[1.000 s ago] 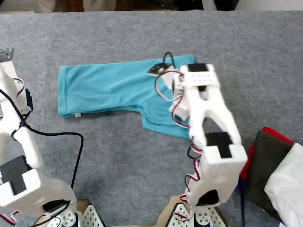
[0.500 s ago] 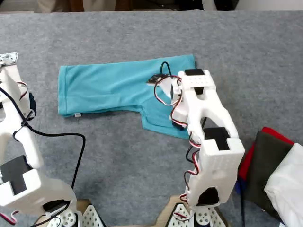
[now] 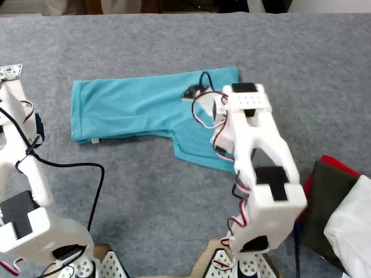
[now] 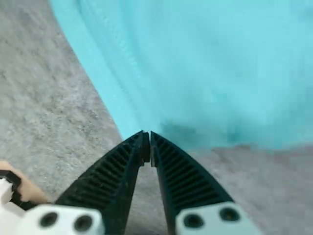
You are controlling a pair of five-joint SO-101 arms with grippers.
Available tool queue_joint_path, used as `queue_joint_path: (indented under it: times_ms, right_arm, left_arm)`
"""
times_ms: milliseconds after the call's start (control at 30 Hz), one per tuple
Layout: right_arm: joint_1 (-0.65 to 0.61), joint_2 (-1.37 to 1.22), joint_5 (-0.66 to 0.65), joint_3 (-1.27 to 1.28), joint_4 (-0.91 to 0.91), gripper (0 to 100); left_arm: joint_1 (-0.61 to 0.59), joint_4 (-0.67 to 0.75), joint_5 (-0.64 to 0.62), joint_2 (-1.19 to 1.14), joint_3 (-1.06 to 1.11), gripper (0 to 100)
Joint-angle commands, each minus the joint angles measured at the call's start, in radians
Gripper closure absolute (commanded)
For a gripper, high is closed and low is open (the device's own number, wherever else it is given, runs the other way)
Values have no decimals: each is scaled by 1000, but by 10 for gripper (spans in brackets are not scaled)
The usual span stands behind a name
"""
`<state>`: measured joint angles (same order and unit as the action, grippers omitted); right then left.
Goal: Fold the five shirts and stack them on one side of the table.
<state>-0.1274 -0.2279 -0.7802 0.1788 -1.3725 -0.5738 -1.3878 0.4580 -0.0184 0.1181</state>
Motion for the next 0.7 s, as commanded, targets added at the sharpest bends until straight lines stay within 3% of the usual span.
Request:
queue_joint_path:
  times_ms: [0, 200, 667]
  right_arm:
    - [-27, 97, -5, -56, 8, 976]
    - [-38, -47, -3, -65, 126, 976]
    - [-25, -173, -8, 42, 117, 976]
  left_arm:
    - [11, 14, -2, 47, -6, 981]
    - [9, 14, -2, 47, -2, 981]
    - [9, 14, -2, 47, -6, 981]
